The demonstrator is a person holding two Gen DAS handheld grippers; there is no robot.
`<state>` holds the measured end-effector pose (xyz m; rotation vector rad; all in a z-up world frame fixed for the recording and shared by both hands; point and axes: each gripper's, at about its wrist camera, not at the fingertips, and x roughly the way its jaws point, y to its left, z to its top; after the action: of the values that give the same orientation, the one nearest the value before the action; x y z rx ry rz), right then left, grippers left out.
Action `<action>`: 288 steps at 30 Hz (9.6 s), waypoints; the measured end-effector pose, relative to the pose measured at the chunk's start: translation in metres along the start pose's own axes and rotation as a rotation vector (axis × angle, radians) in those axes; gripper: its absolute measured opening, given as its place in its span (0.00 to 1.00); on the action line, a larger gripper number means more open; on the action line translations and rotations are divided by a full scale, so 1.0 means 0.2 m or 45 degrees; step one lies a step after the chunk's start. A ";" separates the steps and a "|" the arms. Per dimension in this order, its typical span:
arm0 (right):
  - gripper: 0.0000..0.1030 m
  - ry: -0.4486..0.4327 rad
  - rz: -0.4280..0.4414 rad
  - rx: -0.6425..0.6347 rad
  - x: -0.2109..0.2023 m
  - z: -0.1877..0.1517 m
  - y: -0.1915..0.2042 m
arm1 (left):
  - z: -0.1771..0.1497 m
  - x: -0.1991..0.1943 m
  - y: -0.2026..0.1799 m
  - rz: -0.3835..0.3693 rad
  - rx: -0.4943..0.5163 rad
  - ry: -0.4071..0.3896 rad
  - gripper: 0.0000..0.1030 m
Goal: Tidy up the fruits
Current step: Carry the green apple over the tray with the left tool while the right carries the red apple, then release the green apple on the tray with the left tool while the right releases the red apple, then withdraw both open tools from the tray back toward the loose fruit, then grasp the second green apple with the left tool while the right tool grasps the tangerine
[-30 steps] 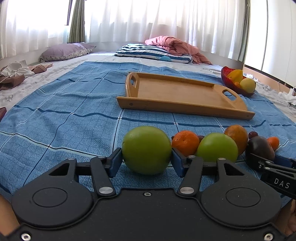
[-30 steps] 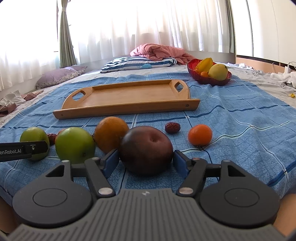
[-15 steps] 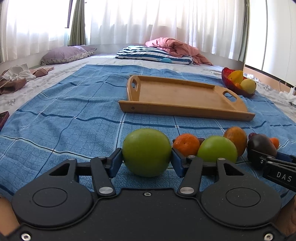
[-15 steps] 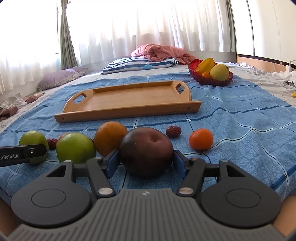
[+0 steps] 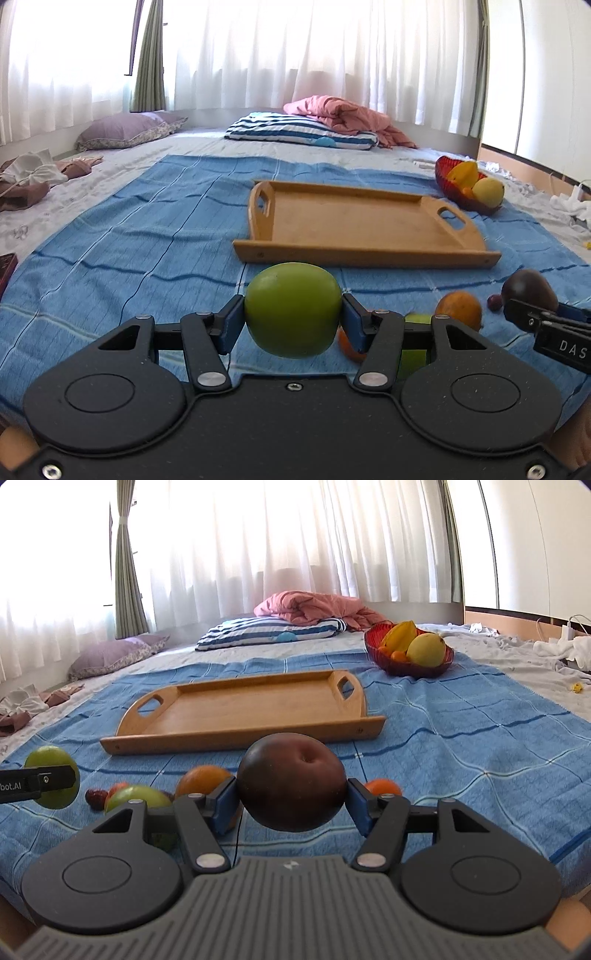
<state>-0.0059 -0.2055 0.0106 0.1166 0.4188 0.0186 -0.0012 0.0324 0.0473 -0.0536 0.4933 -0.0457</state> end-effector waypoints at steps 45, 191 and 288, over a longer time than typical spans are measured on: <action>0.63 -0.060 0.109 -0.001 0.43 0.66 -0.11 | 0.75 0.44 -0.10 -0.199 -0.020 -0.056 0.51; 0.96 0.001 0.114 -0.022 0.56 0.32 -0.23 | 0.28 0.54 -0.34 -0.074 0.089 0.087 0.93; 0.36 -0.145 -0.202 -0.171 0.16 -0.16 -0.07 | -0.22 0.05 -0.46 -0.113 0.135 -0.020 0.54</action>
<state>0.0099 -0.2148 -0.0327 -0.0483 0.3110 -0.1155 -0.0159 -0.0608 0.0099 0.0279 0.4722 -0.1585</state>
